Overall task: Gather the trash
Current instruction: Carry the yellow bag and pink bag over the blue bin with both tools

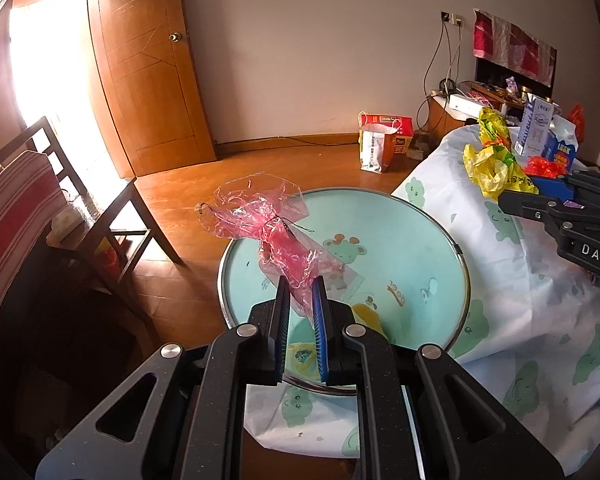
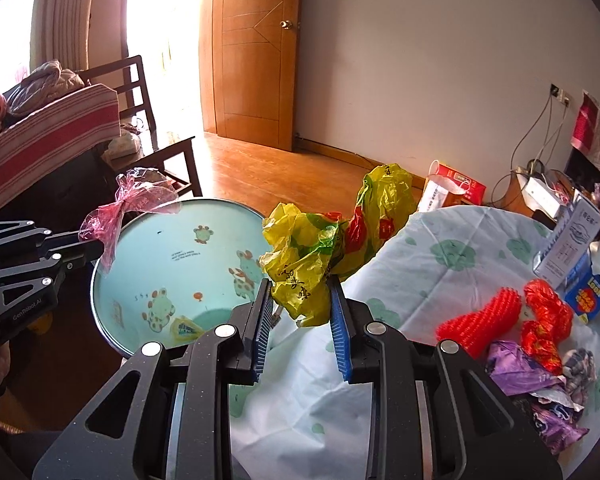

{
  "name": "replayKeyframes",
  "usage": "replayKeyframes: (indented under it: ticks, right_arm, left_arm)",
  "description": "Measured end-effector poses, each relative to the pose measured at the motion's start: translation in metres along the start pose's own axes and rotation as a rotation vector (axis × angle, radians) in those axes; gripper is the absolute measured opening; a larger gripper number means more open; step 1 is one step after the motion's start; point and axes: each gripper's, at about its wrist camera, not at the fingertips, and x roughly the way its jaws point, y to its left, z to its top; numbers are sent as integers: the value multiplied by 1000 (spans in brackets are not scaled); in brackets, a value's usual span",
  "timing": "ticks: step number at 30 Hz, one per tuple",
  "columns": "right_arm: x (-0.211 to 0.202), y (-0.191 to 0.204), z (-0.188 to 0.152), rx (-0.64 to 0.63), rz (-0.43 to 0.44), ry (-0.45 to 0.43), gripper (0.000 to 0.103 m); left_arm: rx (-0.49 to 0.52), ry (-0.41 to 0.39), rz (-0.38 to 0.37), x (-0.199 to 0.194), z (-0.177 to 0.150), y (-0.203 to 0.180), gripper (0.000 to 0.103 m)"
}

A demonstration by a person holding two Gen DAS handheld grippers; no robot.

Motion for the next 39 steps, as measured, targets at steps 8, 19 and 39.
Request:
replayKeyframes:
  ticks: [8,19,39]
  right_arm:
    - [13,15,4,-31,18,16,28]
    - [23,31,6,-69,43,33,28]
    - [26,43,7,-103,65,44,28]
  left_arm:
    - [-13,8,14,2,-3,10,11]
    - [-25,20,19,5,-1,13,11]
    - [-42,17,14,4,-1,16,11]
